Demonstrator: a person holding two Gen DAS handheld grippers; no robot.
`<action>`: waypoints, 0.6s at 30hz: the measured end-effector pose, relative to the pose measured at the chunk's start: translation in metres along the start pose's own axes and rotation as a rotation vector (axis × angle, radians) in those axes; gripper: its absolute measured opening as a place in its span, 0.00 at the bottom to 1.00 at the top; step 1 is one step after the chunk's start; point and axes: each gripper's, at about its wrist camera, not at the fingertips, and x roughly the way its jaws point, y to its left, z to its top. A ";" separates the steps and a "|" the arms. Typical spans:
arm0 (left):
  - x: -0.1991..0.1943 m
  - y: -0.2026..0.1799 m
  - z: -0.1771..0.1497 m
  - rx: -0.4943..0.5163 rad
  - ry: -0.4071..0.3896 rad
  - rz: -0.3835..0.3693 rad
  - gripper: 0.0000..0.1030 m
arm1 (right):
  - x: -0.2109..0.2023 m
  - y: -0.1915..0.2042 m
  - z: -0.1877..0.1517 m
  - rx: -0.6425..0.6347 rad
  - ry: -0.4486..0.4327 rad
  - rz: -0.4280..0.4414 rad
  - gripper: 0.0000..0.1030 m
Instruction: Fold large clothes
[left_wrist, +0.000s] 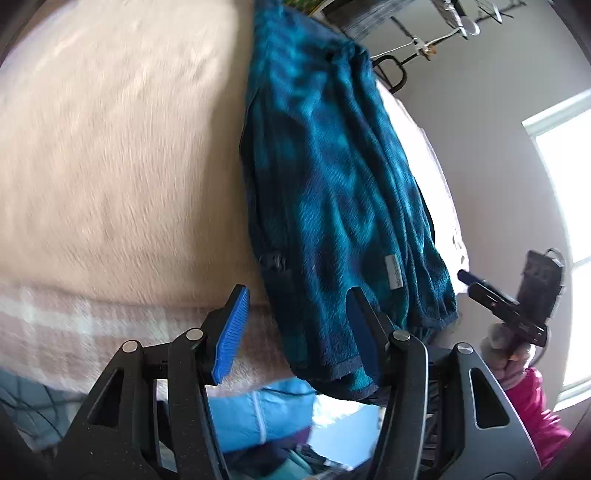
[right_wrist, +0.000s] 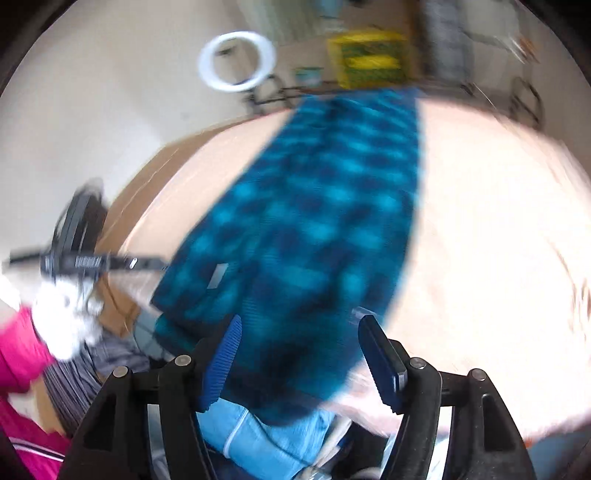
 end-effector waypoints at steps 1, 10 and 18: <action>0.003 0.002 -0.001 -0.014 0.012 -0.014 0.54 | 0.004 -0.009 0.000 0.038 0.017 0.016 0.68; 0.018 0.012 -0.022 -0.090 0.074 -0.120 0.34 | 0.052 -0.030 -0.022 0.214 0.169 0.284 0.60; 0.013 -0.010 -0.022 -0.049 0.063 -0.133 0.16 | 0.058 -0.027 -0.021 0.264 0.180 0.374 0.29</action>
